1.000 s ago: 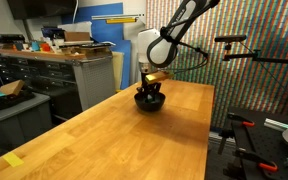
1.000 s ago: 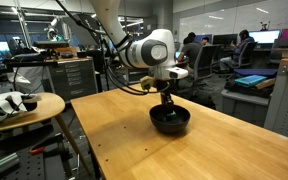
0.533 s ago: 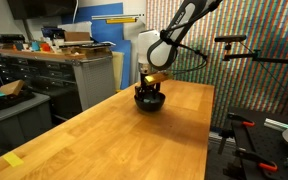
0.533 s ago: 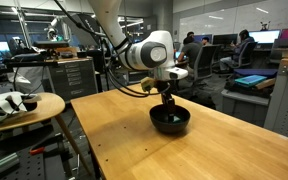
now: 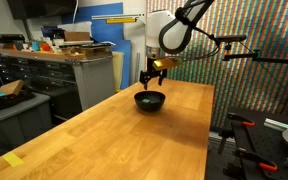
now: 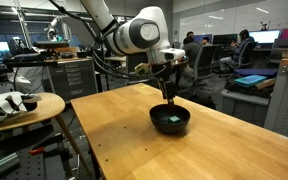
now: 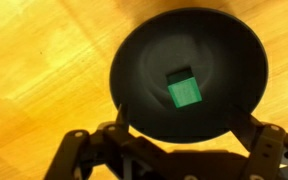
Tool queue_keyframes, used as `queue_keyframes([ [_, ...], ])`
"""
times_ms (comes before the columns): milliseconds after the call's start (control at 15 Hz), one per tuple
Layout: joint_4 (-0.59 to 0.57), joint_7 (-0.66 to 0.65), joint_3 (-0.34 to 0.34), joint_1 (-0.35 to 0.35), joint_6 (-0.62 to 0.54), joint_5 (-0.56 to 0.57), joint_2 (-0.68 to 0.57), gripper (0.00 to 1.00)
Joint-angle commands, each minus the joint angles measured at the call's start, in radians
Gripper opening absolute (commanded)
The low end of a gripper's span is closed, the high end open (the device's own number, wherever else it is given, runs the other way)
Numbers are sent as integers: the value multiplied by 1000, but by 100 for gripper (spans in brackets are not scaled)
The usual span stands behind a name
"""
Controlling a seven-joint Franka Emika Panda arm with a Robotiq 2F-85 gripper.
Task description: Put the green block inside the black bowl
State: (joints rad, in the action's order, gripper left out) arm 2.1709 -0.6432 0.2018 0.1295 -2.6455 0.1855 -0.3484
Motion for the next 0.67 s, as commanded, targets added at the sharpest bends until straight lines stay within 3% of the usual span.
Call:
queue_keyframes([
  [0,161,34,20,-10,16,63,184,100],
  [267,291,182,-23,-70,37,39,339,100],
  [333,203,101,-24,-66,14,55,222,100],
  [600,275,154,-47,-96,27,51,309,100],
])
